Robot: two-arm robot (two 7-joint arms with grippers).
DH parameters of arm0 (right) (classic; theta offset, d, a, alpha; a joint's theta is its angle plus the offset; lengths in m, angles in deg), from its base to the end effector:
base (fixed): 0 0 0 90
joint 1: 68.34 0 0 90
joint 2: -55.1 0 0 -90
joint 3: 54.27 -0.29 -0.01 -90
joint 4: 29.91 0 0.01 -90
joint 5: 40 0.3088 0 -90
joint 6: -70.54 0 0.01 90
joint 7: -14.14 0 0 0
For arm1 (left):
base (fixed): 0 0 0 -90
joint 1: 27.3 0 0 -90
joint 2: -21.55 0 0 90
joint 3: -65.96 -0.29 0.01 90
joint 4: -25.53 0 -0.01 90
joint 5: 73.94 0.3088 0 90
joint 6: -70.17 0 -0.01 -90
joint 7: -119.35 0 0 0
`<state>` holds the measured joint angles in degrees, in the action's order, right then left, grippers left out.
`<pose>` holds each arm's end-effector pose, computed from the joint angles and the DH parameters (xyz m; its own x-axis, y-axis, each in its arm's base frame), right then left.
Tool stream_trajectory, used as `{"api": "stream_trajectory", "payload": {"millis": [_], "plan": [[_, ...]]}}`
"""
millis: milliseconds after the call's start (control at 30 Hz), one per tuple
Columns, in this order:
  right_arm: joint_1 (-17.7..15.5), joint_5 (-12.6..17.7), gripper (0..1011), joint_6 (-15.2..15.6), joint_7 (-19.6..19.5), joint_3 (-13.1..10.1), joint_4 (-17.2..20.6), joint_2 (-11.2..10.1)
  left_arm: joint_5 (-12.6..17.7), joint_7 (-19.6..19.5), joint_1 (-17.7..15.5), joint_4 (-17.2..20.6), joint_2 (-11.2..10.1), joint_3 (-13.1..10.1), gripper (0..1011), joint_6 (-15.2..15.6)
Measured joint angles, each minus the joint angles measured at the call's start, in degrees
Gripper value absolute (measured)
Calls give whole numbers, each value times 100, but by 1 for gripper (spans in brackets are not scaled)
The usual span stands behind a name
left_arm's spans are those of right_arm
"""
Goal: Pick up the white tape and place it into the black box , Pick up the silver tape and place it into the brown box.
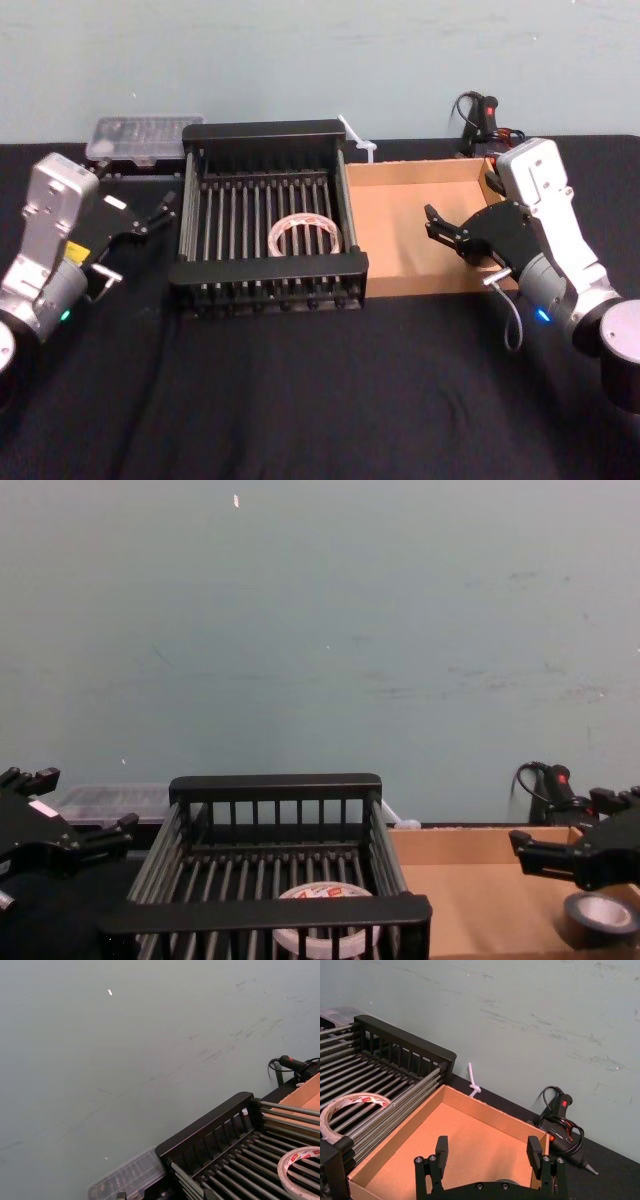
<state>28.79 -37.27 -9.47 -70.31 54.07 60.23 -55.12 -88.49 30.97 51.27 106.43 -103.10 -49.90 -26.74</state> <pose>0.3490 -0.0069 -0.2770 0.3683 -0.8787 0.3036 0.9277 0.3257 -0.1826 0.3581 0.0827 -0.3023 0.2922 0.8803 0.3738 -0.9553 0.2873 0.0702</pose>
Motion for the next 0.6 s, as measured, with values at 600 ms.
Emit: {"api": "stream_trajectory", "payload": {"millis": [600], "plan": [[0,0,1002,0,0,0,0,0,0,0,0,0,0,0,1002,0]]}}
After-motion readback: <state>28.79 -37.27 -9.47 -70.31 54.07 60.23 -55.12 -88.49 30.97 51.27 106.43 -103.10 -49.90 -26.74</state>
